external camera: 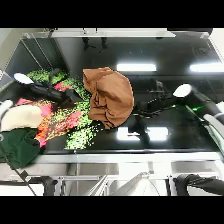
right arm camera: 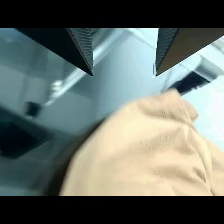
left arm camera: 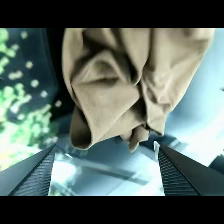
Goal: Fold the shirts.
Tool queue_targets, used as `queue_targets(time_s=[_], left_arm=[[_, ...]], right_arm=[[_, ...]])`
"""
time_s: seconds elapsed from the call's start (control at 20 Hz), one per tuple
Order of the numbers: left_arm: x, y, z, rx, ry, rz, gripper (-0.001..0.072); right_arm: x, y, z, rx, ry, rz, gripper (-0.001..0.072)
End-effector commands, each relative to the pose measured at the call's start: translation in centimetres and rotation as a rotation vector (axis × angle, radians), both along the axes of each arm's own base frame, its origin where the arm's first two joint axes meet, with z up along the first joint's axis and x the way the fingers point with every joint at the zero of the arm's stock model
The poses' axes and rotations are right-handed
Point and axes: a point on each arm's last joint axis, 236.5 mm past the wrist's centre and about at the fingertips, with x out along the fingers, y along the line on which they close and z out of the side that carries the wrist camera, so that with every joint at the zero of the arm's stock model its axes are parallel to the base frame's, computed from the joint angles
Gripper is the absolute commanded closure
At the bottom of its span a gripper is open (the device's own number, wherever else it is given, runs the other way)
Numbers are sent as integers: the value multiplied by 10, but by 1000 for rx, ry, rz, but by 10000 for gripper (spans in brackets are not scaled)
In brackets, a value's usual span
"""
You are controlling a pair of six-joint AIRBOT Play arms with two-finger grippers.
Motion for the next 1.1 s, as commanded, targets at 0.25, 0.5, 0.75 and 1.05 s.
queue_targets(time_s=[0.25, 0.5, 0.75, 1.05], left_arm=[[-25, -72, -67, -91, 148, -155, 93], [-9, -92, -51, -114, 92, -210, 707], [5, -100, 50, -365, 38, -242, 705], [-35, -87, 338, -592, -478, -312, 707]], right_arm=[[39, 62, -23, 262, -18, -70, 269], [56, 55, -25, 234, -63, -111, 700], [54, 68, 24, 297, -164, 19, 692], [33, 48, 330, 419, -871, 167, 693]])
